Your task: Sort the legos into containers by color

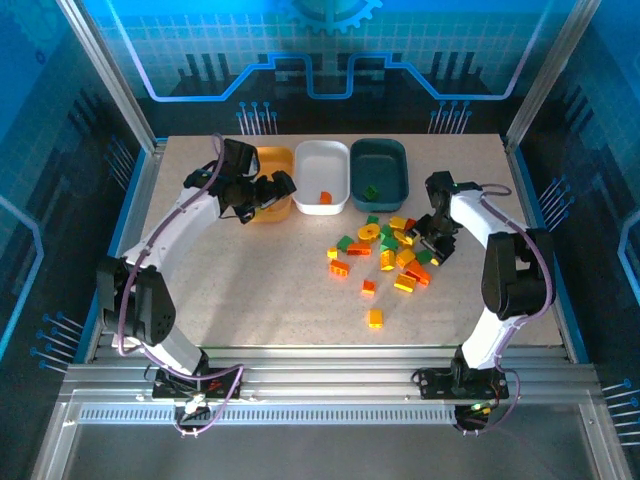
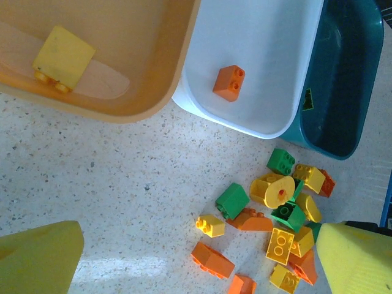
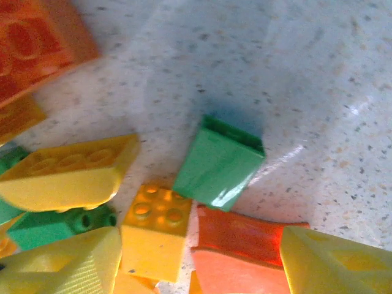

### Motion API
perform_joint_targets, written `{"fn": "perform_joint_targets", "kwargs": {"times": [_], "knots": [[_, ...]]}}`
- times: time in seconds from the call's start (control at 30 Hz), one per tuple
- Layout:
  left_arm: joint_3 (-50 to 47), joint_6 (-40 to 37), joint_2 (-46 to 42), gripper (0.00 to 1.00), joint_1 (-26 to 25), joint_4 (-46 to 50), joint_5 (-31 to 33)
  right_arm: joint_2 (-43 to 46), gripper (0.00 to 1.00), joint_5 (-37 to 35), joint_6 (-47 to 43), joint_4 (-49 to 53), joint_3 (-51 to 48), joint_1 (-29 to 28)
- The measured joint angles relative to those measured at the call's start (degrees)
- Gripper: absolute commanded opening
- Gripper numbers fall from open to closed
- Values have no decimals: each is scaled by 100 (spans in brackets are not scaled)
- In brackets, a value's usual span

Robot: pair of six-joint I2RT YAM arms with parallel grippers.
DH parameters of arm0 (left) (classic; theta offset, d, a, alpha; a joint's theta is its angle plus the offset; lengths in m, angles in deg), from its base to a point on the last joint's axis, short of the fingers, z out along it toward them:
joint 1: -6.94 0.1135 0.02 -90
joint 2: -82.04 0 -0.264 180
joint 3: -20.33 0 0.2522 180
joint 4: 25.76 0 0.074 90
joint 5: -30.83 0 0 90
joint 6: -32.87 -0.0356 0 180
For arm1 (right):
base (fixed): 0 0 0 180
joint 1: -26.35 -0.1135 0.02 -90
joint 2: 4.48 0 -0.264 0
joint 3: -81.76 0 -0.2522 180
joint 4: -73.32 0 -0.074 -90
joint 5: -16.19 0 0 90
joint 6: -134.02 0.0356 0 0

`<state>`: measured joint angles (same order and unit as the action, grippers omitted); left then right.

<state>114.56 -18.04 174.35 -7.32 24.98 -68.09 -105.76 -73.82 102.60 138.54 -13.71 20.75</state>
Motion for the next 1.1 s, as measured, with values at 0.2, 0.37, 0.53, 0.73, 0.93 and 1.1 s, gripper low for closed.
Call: {"fn": "perform_joint_targets", "kwargs": {"times": [0.2, 0.37, 0.53, 0.73, 0.93, 1.1], "knots": [[48, -15, 0, 99, 0, 37, -46, -7, 69, 31, 647, -37, -332, 103], [184, -28, 4, 99, 0, 79, -105, -186, 69, 68, 813, -197, -319, 131], [345, -48, 74, 99, 0, 94, -127, -398, 61, 133, 868, -293, -188, 245], [540, -63, 286, 99, 0, 125, -146, -623, 39, 125, 885, -356, -164, 376], [706, -61, 479, 99, 7, 179, -146, -621, 25, 92, 730, -350, -101, 420], [957, -63, 671, 99, 7, 219, -149, -599, 23, -17, 494, -315, 98, 457]]}}
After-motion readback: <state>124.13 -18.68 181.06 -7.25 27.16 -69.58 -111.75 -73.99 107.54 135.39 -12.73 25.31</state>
